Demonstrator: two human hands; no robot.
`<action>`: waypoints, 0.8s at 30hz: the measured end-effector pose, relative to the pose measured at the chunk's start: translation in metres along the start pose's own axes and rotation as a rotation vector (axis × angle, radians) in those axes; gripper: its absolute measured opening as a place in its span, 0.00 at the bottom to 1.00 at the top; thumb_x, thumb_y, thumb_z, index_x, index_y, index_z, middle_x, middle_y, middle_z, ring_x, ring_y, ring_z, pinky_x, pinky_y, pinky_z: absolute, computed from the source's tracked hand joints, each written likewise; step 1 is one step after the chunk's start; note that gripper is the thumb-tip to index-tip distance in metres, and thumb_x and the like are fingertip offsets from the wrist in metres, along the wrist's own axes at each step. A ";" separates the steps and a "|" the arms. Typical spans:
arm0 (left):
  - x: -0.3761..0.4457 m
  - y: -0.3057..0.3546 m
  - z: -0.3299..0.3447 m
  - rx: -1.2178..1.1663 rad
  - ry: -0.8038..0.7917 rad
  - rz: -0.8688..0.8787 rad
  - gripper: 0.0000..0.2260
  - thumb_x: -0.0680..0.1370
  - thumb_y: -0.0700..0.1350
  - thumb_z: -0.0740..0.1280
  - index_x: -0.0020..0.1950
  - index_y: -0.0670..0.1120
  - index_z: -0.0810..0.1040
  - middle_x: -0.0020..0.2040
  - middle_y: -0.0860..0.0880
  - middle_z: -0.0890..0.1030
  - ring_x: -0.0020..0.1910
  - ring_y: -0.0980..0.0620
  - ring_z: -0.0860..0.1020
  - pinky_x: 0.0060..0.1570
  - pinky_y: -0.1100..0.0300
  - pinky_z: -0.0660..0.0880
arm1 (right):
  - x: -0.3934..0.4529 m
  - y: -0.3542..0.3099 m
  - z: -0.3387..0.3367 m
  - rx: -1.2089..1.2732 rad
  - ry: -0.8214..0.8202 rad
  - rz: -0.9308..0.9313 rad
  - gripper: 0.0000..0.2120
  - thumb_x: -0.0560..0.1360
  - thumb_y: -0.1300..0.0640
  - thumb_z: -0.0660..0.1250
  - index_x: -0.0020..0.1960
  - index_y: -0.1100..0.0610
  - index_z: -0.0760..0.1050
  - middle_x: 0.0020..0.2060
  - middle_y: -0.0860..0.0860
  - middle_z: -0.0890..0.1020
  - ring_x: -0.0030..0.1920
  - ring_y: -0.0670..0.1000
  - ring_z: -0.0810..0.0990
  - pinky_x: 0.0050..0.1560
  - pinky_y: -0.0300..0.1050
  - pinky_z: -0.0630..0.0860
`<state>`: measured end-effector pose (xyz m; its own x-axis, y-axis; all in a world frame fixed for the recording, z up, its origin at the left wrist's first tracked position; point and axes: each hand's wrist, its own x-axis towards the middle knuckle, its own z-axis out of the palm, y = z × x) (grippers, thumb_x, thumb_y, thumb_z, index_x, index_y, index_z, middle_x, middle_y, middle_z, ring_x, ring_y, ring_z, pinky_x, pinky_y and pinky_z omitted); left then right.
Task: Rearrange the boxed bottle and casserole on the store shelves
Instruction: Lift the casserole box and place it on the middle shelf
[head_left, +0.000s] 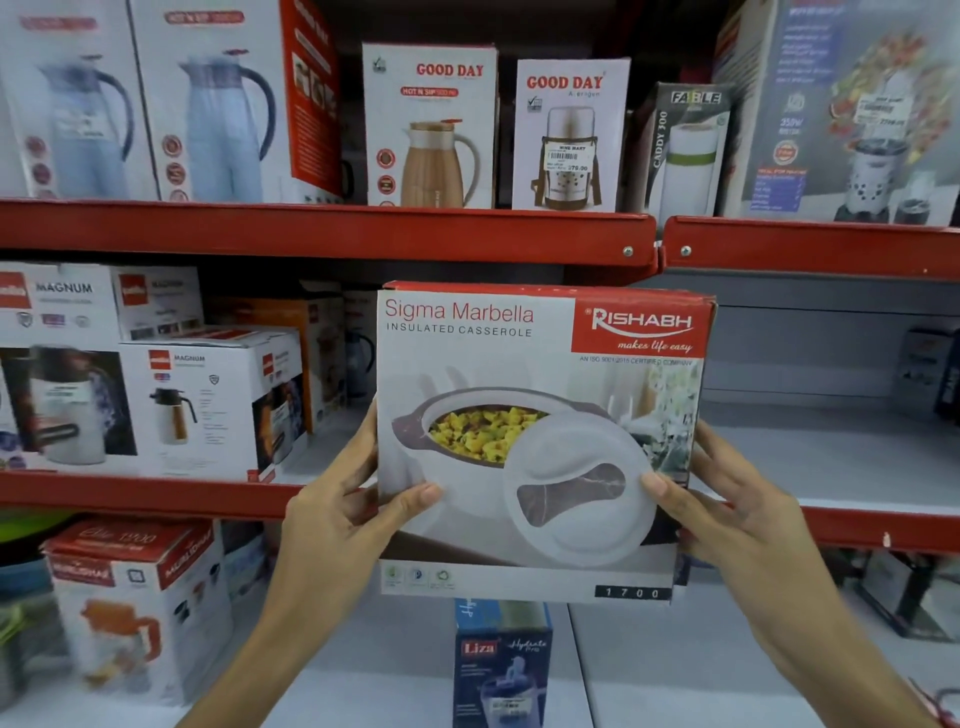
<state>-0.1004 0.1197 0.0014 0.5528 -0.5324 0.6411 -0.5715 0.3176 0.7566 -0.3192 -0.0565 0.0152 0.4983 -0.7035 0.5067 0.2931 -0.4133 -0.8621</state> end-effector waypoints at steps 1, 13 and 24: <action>0.002 -0.002 -0.002 -0.015 -0.003 -0.005 0.34 0.68 0.43 0.72 0.73 0.55 0.66 0.58 0.61 0.82 0.53 0.58 0.83 0.49 0.67 0.80 | 0.003 0.002 0.003 0.003 -0.004 -0.004 0.27 0.67 0.56 0.72 0.63 0.36 0.73 0.56 0.36 0.84 0.52 0.40 0.84 0.50 0.41 0.83; 0.095 -0.086 -0.015 0.000 0.050 -0.065 0.35 0.70 0.40 0.73 0.75 0.53 0.64 0.65 0.54 0.79 0.61 0.59 0.79 0.59 0.61 0.77 | 0.111 0.079 0.067 -0.060 -0.039 -0.050 0.31 0.75 0.61 0.70 0.75 0.48 0.65 0.62 0.41 0.81 0.61 0.43 0.80 0.66 0.54 0.75; 0.118 -0.158 -0.011 -0.004 0.099 -0.173 0.36 0.65 0.45 0.76 0.72 0.51 0.69 0.62 0.52 0.81 0.62 0.53 0.79 0.61 0.52 0.78 | 0.142 0.134 0.083 -0.021 -0.047 0.035 0.32 0.68 0.52 0.72 0.69 0.39 0.68 0.63 0.41 0.81 0.65 0.44 0.78 0.68 0.58 0.73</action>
<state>0.0622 0.0151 -0.0412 0.6997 -0.4994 0.5109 -0.4606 0.2313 0.8569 -0.1421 -0.1636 -0.0283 0.5460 -0.6902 0.4749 0.2575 -0.4012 -0.8791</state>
